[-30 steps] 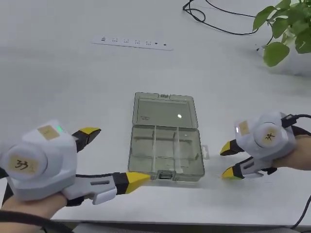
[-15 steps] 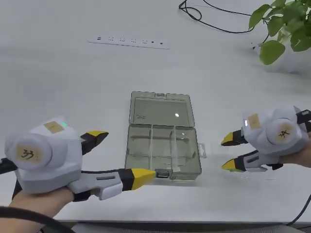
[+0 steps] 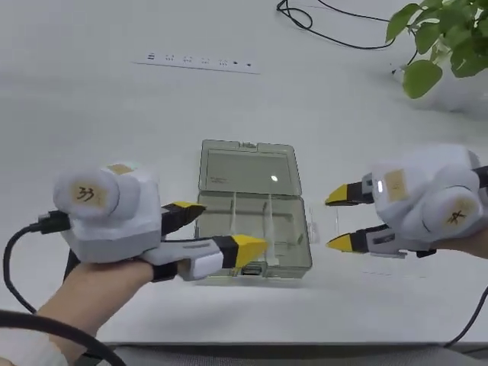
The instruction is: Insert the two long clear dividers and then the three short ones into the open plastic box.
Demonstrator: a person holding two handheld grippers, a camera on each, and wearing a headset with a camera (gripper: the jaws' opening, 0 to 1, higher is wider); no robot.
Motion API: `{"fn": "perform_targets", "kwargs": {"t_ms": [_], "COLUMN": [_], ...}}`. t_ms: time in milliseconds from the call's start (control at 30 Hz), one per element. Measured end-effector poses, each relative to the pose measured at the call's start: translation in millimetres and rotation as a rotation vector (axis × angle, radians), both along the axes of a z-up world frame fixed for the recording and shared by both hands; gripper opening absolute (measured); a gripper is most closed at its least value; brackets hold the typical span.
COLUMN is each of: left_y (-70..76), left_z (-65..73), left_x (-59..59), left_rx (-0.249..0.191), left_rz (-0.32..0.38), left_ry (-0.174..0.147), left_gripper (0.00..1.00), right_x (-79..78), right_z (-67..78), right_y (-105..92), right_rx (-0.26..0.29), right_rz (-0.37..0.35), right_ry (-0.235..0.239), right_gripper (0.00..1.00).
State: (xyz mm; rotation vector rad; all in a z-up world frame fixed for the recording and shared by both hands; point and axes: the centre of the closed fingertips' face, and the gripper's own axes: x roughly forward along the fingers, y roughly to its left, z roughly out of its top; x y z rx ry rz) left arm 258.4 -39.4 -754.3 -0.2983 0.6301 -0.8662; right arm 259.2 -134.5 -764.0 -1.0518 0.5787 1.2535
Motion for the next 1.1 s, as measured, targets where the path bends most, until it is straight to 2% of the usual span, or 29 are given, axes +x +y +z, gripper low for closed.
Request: {"fn": "perform_targets", "kwargs": {"t_ms": [33,67,133,233,267,300,367,433,567,733,867,1100], "left_y": [-4.0,-7.9,-12.2,-17.9,-22.4,-24.7,-30.0,-33.9,-40.7,-43.5,-44.2,-45.3], "left_z": [1.2,4.5,5.4,6.8,9.5,9.8,10.7,9.1,11.1,11.2,10.1,12.0], "left_x": [-1.1,-0.3,0.7,1.0,-0.4,-1.8,-2.9,-2.4,-2.2,-1.9,-2.7,-7.3], "left_rx": [-0.028,-0.056,-0.093,-0.134,-0.165,-0.174,-0.186,-0.186,-0.230,-0.231,-0.233,-0.258], "left_rz": [0.002,0.002,0.013,0.019,0.022,0.013,0.002,0.003,0.001,0.010,0.001,-0.010], "left_ry": [0.035,0.040,0.072,0.108,0.133,0.147,0.156,0.169,0.206,0.216,0.229,0.252], "left_gripper": [0.65,0.62,0.55,0.50,0.47,0.41,0.34,0.33,0.26,0.20,0.11,0.01], "right_x": [0.0,0.3,0.4,-0.1,-0.2,-0.5,-0.7,-2.1,-3.1,-5.1,-5.3,-6.1], "right_z": [3.0,6.0,11.4,17.4,18.3,18.7,20.9,22.3,22.1,22.1,21.4,20.4], "right_y": [4.0,8.1,14.8,23.1,25.8,27.5,31.8,36.1,40.2,42.6,42.5,44.4], "right_rx": [0.003,0.008,0.019,0.037,0.035,0.034,0.041,0.052,0.047,0.044,0.039,0.041], "right_rz": [0.011,0.020,0.026,0.034,0.034,0.031,0.032,0.036,0.047,0.062,0.066,0.071], "right_ry": [-0.015,-0.030,-0.047,-0.067,-0.069,-0.068,-0.076,-0.074,-0.078,-0.084,-0.082,-0.078], "right_gripper": [0.32,0.32,0.32,0.32,0.32,0.32,0.32,0.32,0.32,0.32,0.32,0.32]}}
